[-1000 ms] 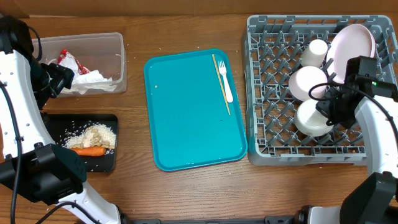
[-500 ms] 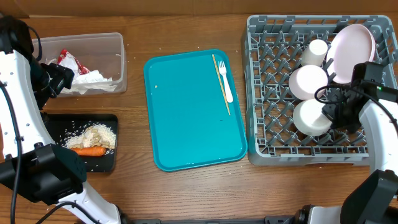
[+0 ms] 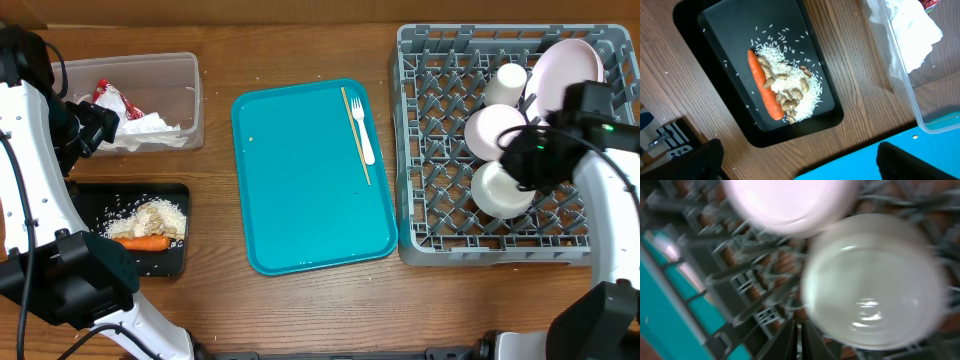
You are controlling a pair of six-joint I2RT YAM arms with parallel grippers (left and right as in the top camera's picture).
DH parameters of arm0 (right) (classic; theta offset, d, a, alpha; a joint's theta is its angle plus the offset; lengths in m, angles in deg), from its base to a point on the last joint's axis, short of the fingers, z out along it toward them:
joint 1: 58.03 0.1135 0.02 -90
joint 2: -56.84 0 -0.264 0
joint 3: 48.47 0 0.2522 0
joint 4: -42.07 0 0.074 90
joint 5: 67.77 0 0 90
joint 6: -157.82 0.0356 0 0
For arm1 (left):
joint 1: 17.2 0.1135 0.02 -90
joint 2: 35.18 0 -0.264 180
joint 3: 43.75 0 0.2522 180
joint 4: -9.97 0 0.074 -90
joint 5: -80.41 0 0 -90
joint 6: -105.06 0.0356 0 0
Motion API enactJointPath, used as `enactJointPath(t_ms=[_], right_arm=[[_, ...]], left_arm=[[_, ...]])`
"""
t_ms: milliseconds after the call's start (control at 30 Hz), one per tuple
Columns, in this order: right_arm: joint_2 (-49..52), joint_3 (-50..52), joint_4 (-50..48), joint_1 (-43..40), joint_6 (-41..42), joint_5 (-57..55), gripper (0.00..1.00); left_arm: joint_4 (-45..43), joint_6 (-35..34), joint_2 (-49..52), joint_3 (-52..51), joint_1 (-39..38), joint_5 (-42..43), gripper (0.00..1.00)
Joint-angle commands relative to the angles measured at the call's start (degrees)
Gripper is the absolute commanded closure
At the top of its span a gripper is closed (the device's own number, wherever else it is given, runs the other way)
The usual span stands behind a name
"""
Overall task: Sort waste into correct bins and load items into the dishwasher rack
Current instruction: 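Open the right gripper and adjust the white bowl in the rack, then move the right gripper to the white fork on the teal tray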
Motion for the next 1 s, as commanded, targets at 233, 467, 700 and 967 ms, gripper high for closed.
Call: enactJointPath(t_ms=[233, 467, 700, 967], right_arm=[[0.0, -1.5, -13.2, 20.8, -4.7, 5.7, 0.25], [0.3, -1.5, -25.2, 30.6, -5.7, -1.2, 0.00], [5.4, -3.4, -31.1, 34.7, -10.2, -3.4, 0.00], [19.0, -11.6, -28.5, 37.2, -16.3, -7.9, 0.05]], left_arm=[[0.1, 0.1, -1.6, -0.1, -0.3, 0.0, 0.00], [0.1, 0.1, -1.6, -0.1, -0.3, 0.0, 0.00], [0.1, 0.1, -1.6, -0.1, -0.3, 0.0, 0.00], [0.1, 0.1, -1.6, -0.1, -0.3, 0.0, 0.00]])
